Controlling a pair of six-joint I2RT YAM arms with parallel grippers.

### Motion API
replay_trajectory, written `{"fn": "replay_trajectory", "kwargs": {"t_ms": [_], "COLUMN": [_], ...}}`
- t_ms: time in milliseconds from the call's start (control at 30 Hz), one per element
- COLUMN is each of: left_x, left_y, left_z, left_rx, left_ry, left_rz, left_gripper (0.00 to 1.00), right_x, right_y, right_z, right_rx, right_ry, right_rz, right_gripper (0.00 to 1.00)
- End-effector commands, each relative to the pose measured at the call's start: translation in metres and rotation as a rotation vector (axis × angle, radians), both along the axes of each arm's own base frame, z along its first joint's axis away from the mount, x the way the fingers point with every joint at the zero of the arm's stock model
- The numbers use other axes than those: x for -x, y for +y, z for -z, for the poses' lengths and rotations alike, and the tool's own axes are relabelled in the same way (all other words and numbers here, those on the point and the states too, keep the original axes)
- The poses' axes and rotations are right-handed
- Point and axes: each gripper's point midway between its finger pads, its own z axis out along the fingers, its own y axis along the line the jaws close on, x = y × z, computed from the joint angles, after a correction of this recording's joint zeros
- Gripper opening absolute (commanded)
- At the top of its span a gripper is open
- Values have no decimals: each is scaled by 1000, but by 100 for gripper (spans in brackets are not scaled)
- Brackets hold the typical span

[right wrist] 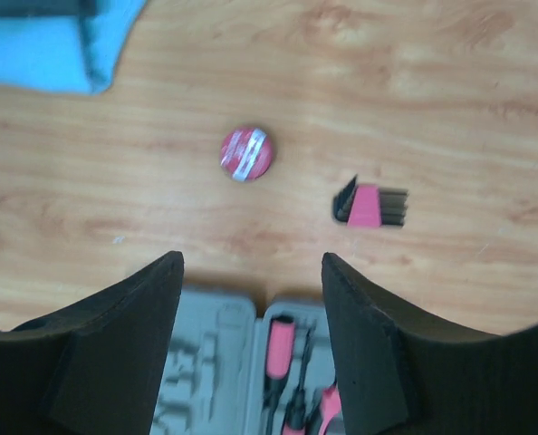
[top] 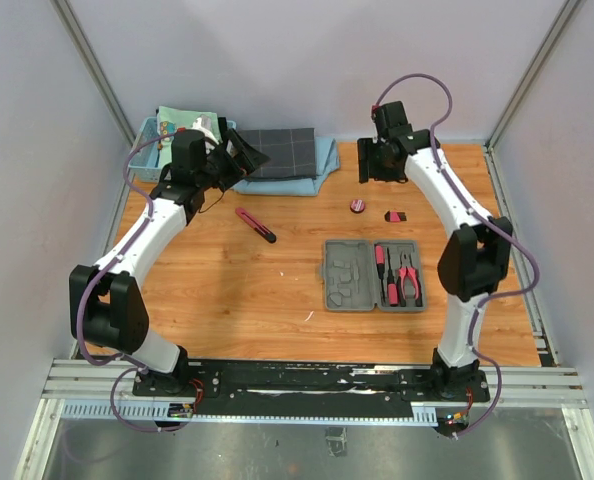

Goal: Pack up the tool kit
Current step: Pick up the tool from the center of the board.

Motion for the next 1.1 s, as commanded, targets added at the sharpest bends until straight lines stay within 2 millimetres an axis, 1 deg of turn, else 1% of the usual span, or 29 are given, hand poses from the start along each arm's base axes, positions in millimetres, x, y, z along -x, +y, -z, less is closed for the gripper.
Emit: {"fn": "replay_trajectory", "kwargs": {"t_ms": [0, 33, 67, 100, 233, 300, 400, 533, 667, 767, 900, 1067], "left_x": [2, 3, 4, 5, 8, 10, 10, 7, 6, 6, 7, 8], "left_y": [4, 4, 4, 4, 5, 5, 5, 4, 4, 3, 4, 3], "left_z": [-13, -13, -12, -11, -12, -11, -10, -9, -8, -6, -6, -8], "left_rx": [-16, -16, -14, -16, -23, -23, -21, -17, -14, -13, -11, -9], "left_ry": [-49, -49, -47, -49, -55, -54, -50, -45, -39, -32, -33, -35], "left_rz": [3, 6, 7, 8, 11, 12, 12, 13, 11, 11, 10, 12], "left_gripper": [94, 94, 94, 94, 94, 94, 94, 94, 94, 93, 93, 93], "right_x": [-29, -37, -47, -51, -61, -64, -61, -48, -39, -37, -40, -40], "right_y": [-16, -15, -11, -8, 5, 8, 11, 15, 24, 31, 37, 31], "right_z": [41, 47, 48, 52, 76, 80, 94, 117, 138, 147, 151, 159], "right_rx": [86, 93, 89, 82, 51, 48, 48, 81, 94, 102, 108, 143], "right_ry": [95, 103, 97, 108, 146, 139, 170, 241, 290, 300, 294, 303], "right_rz": [-52, -57, -63, -73, -84, -74, -67, -75, -93, -106, -103, -93], "right_gripper": [65, 67, 70, 71, 76, 77, 77, 76, 76, 75, 72, 70]}}
